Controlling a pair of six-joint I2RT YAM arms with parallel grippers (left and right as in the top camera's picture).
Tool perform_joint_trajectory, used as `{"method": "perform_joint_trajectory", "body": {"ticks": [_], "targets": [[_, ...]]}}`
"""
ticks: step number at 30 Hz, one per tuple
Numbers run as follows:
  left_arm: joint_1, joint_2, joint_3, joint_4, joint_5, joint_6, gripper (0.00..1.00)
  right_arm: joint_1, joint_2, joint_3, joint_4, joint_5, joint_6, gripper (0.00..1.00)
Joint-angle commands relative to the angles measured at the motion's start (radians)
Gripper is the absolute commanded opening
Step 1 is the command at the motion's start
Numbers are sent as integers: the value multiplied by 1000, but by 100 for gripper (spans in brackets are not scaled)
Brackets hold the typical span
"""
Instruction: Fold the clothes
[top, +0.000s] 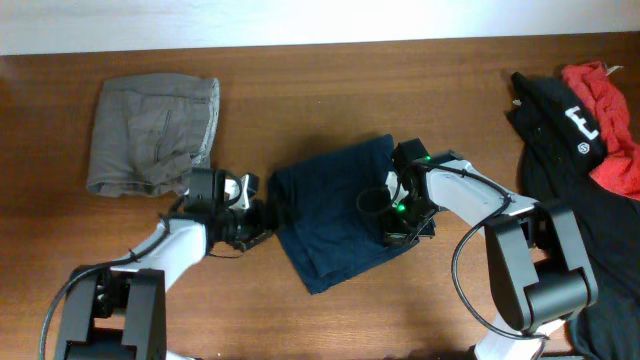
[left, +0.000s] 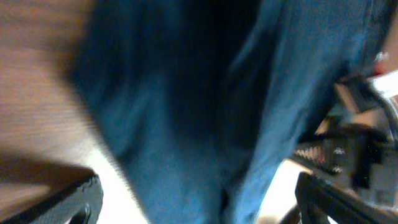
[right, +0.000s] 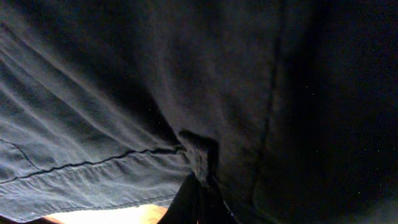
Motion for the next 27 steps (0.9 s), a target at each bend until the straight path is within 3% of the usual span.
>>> {"method": "perform_joint_trajectory", "body": {"ticks": [1,10,12,14,19,20,21,27], "targets": [[-53,27,-131,177,14,-143,99,-3,-23,-8,0,-10,-15,4],[-170,28,-160,309,-106,-199,99,-3,-23,-8,14,-36,-14,4],[-187,28,-160,331,-141,-216,82,-3,-23,-8,11,-40,-14,4],[-188,28,-160,348,-184,-220,55,-3,-23,-8,5,-41,-14,4],[-188,28,-159,499,-163,-214,35,-3,-23,-8,2,-62,-15,4],[-188,28,-159,523,-147,-184,24,-3,-23,-8,2,-62,-15,4],[-187,28,-159,532,-130,-135,2,-3,-27,-7,0,-62,-15,4],[-109,19,-130,531,24,-30,1,-4,-184,11,-61,-42,-41,4]]}}
